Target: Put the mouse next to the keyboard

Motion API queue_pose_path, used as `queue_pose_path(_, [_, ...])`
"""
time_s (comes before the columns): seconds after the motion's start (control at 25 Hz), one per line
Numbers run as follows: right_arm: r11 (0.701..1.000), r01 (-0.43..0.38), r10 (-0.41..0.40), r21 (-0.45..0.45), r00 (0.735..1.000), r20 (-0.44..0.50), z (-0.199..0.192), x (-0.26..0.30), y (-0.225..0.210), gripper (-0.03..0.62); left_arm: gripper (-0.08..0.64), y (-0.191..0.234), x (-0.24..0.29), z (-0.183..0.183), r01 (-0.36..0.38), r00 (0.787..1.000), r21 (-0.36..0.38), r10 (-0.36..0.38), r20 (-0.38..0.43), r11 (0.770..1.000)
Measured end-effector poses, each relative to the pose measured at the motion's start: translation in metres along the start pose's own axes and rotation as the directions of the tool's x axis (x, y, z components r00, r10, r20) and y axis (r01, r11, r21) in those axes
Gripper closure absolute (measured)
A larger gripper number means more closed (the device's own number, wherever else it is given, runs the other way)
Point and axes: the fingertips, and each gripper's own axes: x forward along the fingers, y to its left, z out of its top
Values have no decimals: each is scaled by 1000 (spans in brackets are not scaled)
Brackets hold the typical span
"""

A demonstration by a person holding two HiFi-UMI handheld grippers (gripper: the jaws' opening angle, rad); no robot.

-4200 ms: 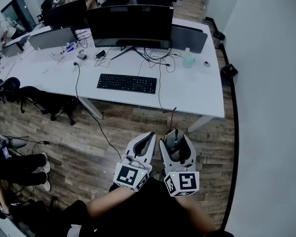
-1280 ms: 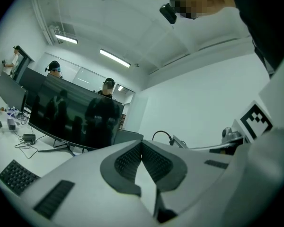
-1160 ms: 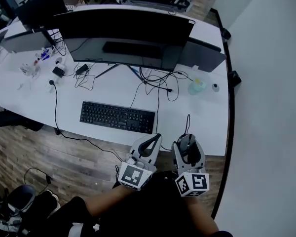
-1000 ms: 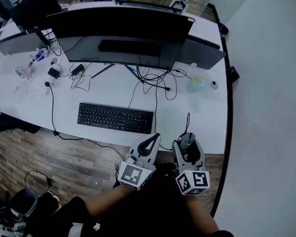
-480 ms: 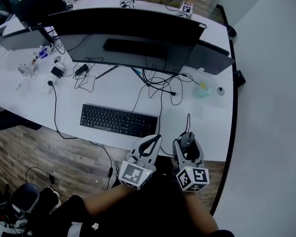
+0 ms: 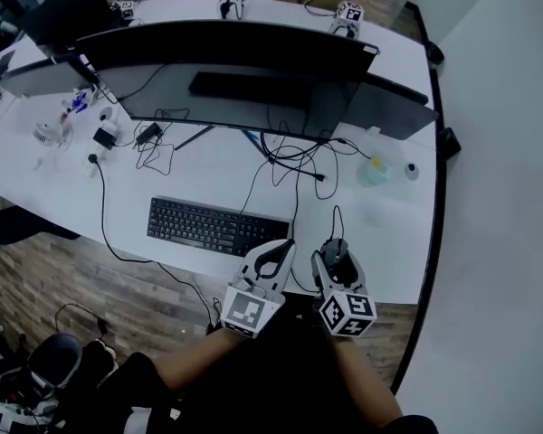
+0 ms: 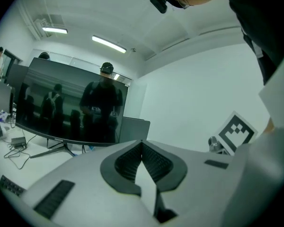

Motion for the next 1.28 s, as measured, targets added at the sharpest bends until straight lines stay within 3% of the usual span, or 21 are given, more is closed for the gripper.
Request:
queue_pose_path(0.44, [999, 32, -29, 22, 991, -131, -47, 55, -30, 267, 557, 8, 29, -9, -39, 996, 57, 43, -73, 998])
queue_pose_path(0.8, [996, 68, -81, -65, 971, -226, -79, 81, -47, 267, 557, 12, 39, -21, -38, 997, -16, 37, -63, 999])
queue_pose_path(1.12, [993, 92, -112, -79, 946, -304, -107, 101, -59, 267, 557, 18, 35, -37, -57, 993, -23, 54, -105, 998])
queue_pose_path(1.28, [991, 113, -129, -65, 933, -335, -124, 108, -66, 265, 557, 25, 34, -32, -85, 991, -69, 77, -112, 994])
